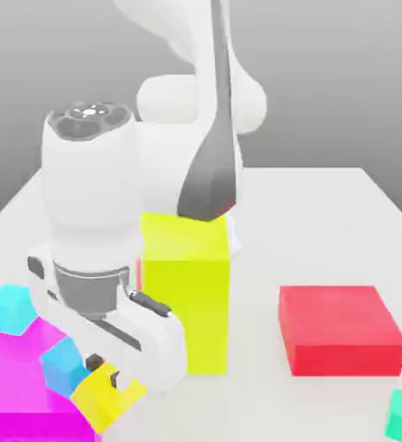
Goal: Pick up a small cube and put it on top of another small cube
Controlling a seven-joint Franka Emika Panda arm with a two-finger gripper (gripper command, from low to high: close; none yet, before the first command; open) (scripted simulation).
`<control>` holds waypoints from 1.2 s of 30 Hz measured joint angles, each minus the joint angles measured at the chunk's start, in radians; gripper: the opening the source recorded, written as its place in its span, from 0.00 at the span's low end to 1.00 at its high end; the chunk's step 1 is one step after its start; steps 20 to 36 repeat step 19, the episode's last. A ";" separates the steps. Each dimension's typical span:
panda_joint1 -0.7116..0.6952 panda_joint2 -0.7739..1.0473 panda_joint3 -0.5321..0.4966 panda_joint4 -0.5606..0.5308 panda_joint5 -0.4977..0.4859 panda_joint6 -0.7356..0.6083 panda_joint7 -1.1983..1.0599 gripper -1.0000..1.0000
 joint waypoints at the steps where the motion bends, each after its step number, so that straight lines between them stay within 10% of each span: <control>1: -0.047 -0.035 -0.022 -0.017 0.001 -0.020 0.028 0.00; 10: -0.217 -0.154 -0.105 -0.172 0.043 -0.002 0.179 0.00; 11: -0.216 -0.129 -0.106 -0.181 0.051 0.033 0.174 1.00; 36: -0.208 -0.148 -0.115 -0.176 0.043 0.008 0.181 1.00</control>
